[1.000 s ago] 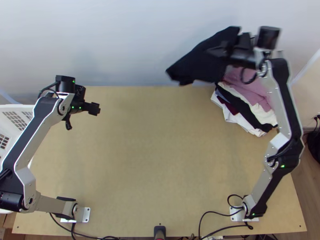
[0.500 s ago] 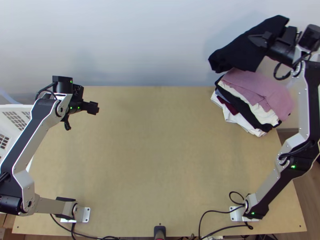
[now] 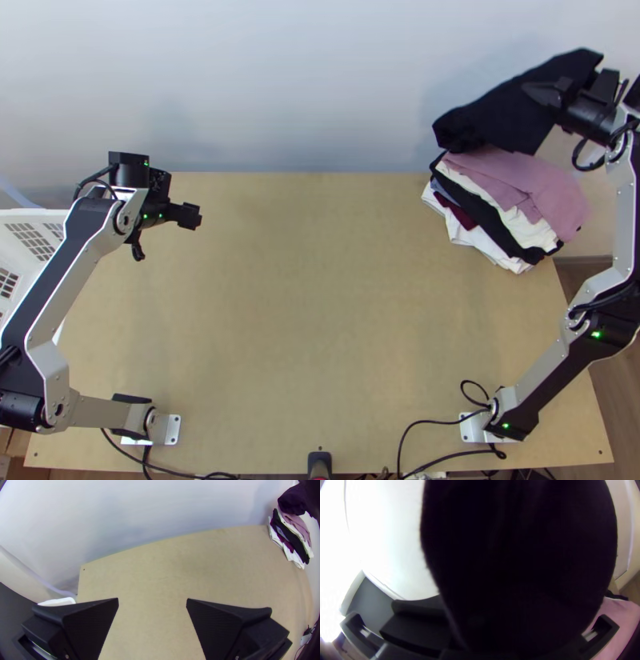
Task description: Fold the t-shirt
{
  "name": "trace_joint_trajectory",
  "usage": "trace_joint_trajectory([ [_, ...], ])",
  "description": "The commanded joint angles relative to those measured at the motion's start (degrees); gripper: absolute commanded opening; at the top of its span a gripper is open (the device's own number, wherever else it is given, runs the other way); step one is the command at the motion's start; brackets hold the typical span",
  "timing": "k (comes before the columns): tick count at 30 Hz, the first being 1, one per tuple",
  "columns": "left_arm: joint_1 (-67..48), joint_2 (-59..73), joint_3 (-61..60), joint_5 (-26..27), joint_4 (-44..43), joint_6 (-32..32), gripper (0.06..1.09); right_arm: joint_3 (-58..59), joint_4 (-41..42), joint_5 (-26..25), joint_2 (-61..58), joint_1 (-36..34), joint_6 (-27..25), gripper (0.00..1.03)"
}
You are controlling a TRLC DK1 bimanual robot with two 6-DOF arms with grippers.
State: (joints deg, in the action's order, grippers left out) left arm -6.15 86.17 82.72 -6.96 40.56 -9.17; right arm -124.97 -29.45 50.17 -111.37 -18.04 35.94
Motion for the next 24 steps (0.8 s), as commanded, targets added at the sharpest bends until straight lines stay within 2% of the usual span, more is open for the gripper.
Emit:
trace_joint_trajectory([
  [1, -0.4, -1.9, 1.0, -0.4, 0.0, 1.1, 1.05, -0.3, -2.8, 1.4, -0.3, -2.8, -3.0, 0.03],
  [11, -1.1, -1.4, 1.0, -0.4, 0.0, 1.0, 1.05, 0.0, -18.4, 1.4, -0.1, -7.4, -13.4, 0.03],
  [17, -1.7, -1.2, 0.9, -0.4, 0.0, 0.8, 1.05, 4.1, -20.6, 0.8, 1.0, -9.9, -16.7, 0.03],
  [18, -1.8, -1.2, 0.9, -0.4, 0.0, 0.7, 1.05, 5.0, -20.7, -0.2, 1.2, -10.2, -17.0, 0.09],
  [19, -1.8, -1.3, 0.7, -0.4, 0.0, 0.7, 1.05, 6.0, -20.7, -1.3, 1.5, -10.3, -17.6, 0.24],
  [21, -1.8, -1.3, 0.6, -0.4, 0.0, 0.6, 1.05, 8.1, -21.1, -3.5, 2.2, -10.7, -18.8, 0.65],
  [22, -1.8, -1.4, 0.6, -0.4, 0.1, 0.6, 1.05, 9.2, -21.2, -4.4, 2.8, -11.0, -19.7, 0.82],
  [24, -1.8, -1.5, 0.5, -0.4, 0.4, 0.6, 1.05, 12.3, -21.2, -5.1, 4.8, -11.5, -21.7, 0.98],
])
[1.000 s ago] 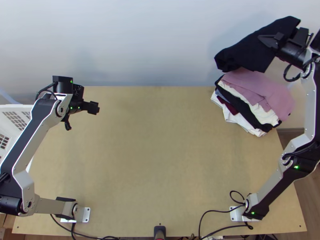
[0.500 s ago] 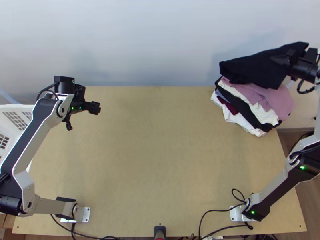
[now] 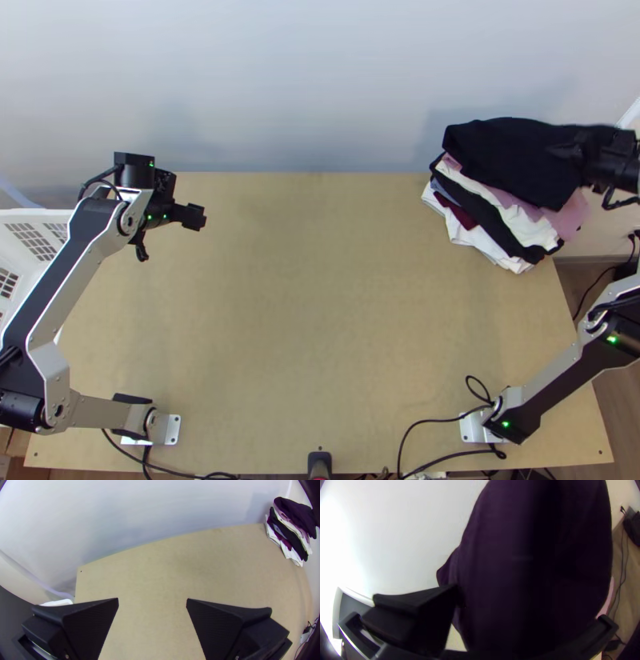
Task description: Fold the t-shirt
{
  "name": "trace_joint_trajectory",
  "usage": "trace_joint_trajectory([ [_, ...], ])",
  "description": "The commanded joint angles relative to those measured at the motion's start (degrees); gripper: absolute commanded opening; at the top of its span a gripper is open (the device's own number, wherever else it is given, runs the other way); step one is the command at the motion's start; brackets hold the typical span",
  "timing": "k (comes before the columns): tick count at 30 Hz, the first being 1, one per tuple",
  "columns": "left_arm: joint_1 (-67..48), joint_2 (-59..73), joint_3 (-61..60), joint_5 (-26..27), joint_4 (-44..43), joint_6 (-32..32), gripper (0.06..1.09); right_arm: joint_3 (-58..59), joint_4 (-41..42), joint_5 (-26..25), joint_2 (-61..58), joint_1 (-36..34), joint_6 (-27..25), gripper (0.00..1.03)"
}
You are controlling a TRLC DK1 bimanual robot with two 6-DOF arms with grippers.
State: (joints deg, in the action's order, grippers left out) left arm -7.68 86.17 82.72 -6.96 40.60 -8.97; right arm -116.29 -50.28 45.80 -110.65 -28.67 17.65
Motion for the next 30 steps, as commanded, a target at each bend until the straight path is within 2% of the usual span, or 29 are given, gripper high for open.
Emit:
trace_joint_trajectory([
  [1, -0.3, -1.7, 0.6, -0.4, 0.4, 0.3, 1.05, 4.8, -0.3, -0.8, 4.9, -1.6, -3.9, 0.99],
  [3, -0.3, -2.0, 0.6, -0.4, 0.5, 0.1, 1.05, 7.0, -0.3, -1.0, 6.3, -3.2, -4.8, 0.99],
  [11, -0.3, -2.8, 0.6, -0.3, 0.5, -0.2, 1.05, 14.3, 0.1, -11.1, 14.9, -10.7, -11.9, 0.99],
  [13, -0.4, -2.8, 0.6, -0.3, 0.5, -0.1, 1.05, 15.8, 2.3, -15.6, 17.7, -11.6, -12.9, 0.99],
  [18, -0.6, -2.9, 0.7, -0.3, 0.4, 0.2, 1.05, 19.1, 12.0, -18.5, 25.6, -12.0, -12.8, 0.99],
  [20, -0.7, -2.9, 0.9, -0.2, 0.4, 0.2, 1.05, 22.3, 18.6, -20.4, 29.8, -8.7, -12.7, 0.99],
  [24, -0.8, -2.9, 1.2, -0.3, 0.4, 0.4, 1.05, 31.0, 31.3, -30.1, 35.8, 2.1, -15.2, 0.99],
  [26, -0.8, -3.1, 1.3, -0.3, 0.4, 0.4, 1.05, 32.7, 33.8, -33.9, 35.6, 6.7, -16.8, 0.99],
  [30, -0.8, -4.2, 1.0, -0.3, 0.8, 0.5, 1.05, 36.1, 41.7, -39.3, 31.7, 12.1, -16.4, 0.99],
])
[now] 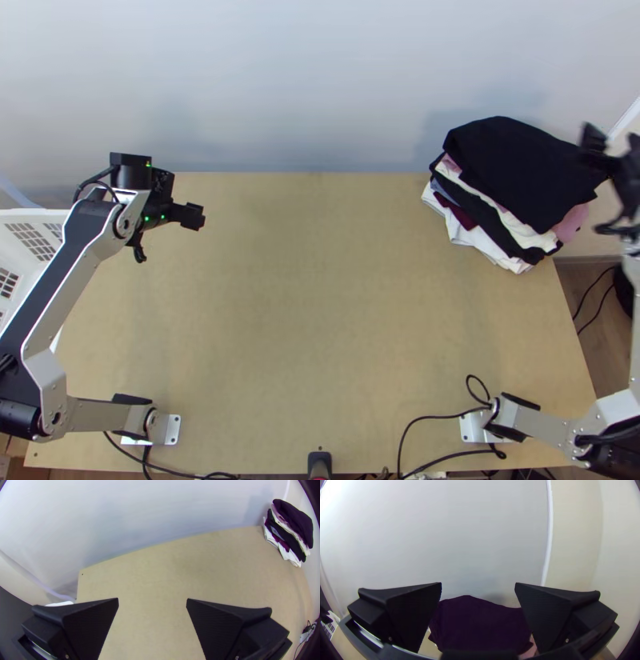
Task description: Fold the t-shirt
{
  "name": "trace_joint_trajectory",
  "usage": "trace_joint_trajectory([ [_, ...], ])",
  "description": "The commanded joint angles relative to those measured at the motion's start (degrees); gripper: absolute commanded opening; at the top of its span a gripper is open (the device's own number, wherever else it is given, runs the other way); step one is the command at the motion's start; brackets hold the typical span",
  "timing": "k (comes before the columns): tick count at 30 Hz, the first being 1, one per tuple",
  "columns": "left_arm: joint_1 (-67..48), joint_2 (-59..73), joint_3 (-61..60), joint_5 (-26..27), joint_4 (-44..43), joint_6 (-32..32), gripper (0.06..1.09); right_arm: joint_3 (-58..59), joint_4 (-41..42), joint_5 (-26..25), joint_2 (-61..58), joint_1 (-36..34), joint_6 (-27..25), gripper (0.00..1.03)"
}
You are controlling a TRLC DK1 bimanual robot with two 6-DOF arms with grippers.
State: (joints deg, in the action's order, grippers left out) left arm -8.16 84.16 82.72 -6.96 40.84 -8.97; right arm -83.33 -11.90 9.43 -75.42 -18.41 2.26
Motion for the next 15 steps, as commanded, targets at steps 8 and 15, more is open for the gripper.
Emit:
trace_joint_trajectory([
  [8, 1.9, -4.0, -0.2, -0.4, 1.1, 0.0, 1.05, 3.3, 6.8, -10.3, -18.7, 1.0, 9.8, 0.99],
  [15, 4.6, -4.4, -0.8, -0.3, 1.3, -0.8, 1.05, 4.4, 4.5, -10.6, -20.6, 0.7, 14.2, 0.99],
])
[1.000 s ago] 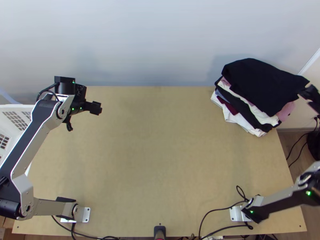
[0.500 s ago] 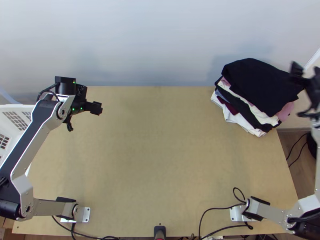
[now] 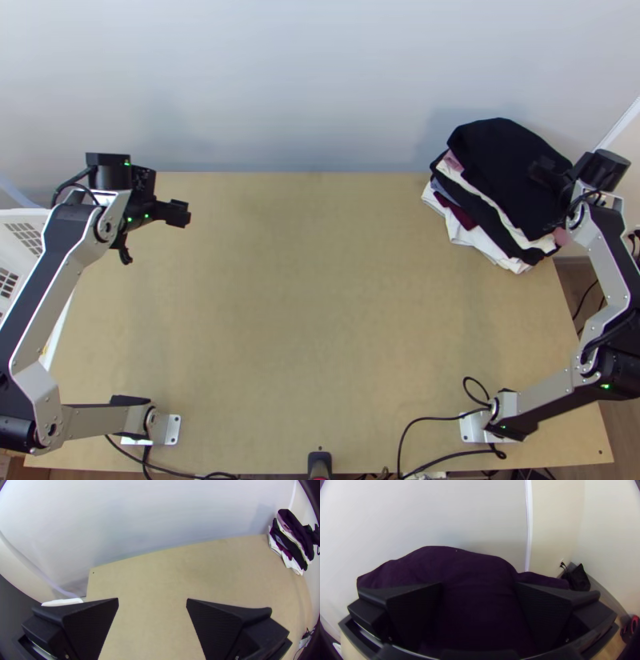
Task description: Fold the t-shirt
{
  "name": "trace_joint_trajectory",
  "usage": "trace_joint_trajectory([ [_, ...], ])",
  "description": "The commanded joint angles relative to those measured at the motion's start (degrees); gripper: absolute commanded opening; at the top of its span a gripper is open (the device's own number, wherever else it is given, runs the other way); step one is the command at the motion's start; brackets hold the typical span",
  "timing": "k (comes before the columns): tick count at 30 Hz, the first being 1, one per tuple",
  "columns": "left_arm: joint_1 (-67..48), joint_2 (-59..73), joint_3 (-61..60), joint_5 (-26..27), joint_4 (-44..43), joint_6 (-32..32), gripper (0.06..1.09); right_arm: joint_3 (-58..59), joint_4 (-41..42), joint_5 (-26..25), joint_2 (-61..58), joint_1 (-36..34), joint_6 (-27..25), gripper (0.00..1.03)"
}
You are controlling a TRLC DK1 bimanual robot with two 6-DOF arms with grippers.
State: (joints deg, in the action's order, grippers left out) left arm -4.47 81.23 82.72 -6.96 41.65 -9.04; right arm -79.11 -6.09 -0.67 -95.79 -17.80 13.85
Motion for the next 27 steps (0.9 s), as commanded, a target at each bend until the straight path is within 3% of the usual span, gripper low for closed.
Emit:
trace_joint_trajectory([
  [1, 1.0, -1.4, -0.9, -0.3, 0.5, -0.7, 1.05, -0.6, -1.3, -0.5, 0.4, 0.1, 2.9, 0.99],
  [7, 1.2, -1.1, -0.8, -0.3, 0.0, -0.4, 1.05, -7.6, 0.9, -2.7, 2.6, 3.0, 1.9, 0.99],
  [14, 1.2, -1.6, -0.5, -0.3, -0.2, 1.0, 1.05, -7.8, 11.2, -6.7, -2.7, 9.1, -9.2, 0.99],
  [21, 2.4, -3.5, -1.2, -0.3, 0.4, 1.0, 1.05, -4.1, 23.1, -10.6, -13.5, 9.5, -14.9, 0.99],
  [27, 3.8, -6.0, -2.4, -0.3, 0.5, 1.8, 1.05, 0.7, 25.2, -14.4, -18.7, 9.7, -21.8, 0.99],
])
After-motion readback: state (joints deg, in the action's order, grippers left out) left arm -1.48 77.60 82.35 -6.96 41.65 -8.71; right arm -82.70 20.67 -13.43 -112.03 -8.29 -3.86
